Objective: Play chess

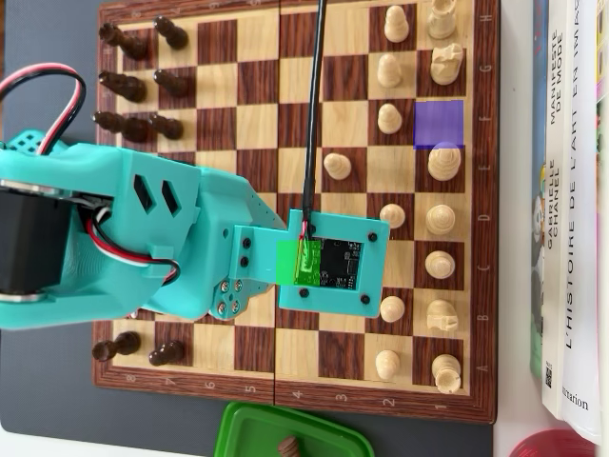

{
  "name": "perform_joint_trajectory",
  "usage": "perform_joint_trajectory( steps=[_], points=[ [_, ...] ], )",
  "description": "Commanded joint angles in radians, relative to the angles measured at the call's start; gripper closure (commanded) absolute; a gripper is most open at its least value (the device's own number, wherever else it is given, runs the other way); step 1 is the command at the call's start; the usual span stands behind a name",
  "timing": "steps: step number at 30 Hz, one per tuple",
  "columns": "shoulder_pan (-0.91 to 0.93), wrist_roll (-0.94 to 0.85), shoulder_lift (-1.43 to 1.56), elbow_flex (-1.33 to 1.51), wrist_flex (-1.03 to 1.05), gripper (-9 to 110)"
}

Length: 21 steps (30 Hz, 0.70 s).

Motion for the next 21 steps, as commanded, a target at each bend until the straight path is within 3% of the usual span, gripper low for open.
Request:
perform_joint_trajectory(
  steps=[1,21],
  points=[
    [0.012,-0.003,0.034,-0.031,-0.012,95],
    [0.025,-0.008,0.034,-0.028,-0.011,94]
  ],
)
